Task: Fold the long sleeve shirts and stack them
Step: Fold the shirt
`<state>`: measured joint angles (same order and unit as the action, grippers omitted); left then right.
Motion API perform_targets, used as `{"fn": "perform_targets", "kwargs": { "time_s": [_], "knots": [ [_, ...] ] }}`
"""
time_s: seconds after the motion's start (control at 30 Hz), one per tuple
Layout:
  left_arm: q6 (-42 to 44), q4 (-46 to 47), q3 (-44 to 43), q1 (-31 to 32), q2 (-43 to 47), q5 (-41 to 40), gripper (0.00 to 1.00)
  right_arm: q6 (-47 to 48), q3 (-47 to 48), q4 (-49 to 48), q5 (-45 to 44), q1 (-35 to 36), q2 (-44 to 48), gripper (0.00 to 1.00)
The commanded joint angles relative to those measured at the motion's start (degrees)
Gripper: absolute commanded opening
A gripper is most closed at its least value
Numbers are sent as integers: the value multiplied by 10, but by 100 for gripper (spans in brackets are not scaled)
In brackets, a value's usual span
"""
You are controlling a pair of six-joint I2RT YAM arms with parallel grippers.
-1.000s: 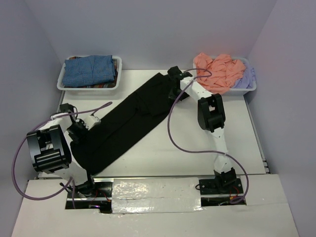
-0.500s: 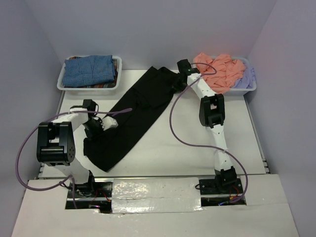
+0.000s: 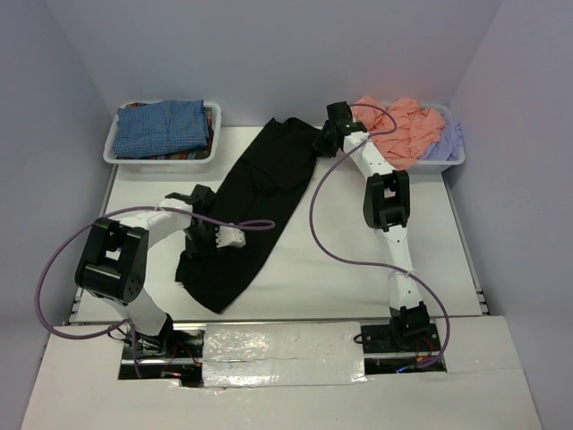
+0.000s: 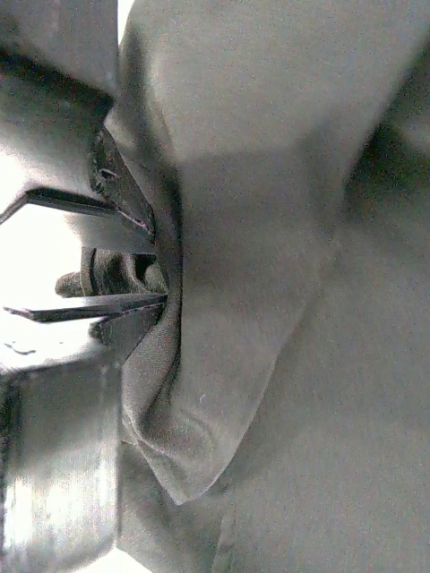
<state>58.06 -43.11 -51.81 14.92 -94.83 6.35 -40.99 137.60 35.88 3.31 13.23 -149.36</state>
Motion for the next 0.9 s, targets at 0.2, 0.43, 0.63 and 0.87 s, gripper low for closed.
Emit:
{"fn": "perform_targets", "kwargs": {
  "time_s": [0.2,0.43,0.63,0.87],
  "knots": [
    [-56,-16,38,122,-56,192,37,75,-51,-12,-21,18,93,52],
    [-80,-21,33,172,-35,193,42,118,-106,18,-76,43,193,73],
    [-92,-69,-3,181,5,162,61,139,-126,67,-106,53,259,89],
    [-70,-123,-11,158,127,29,91,128,-405,38,-59,100,418,100]
  ]
}}
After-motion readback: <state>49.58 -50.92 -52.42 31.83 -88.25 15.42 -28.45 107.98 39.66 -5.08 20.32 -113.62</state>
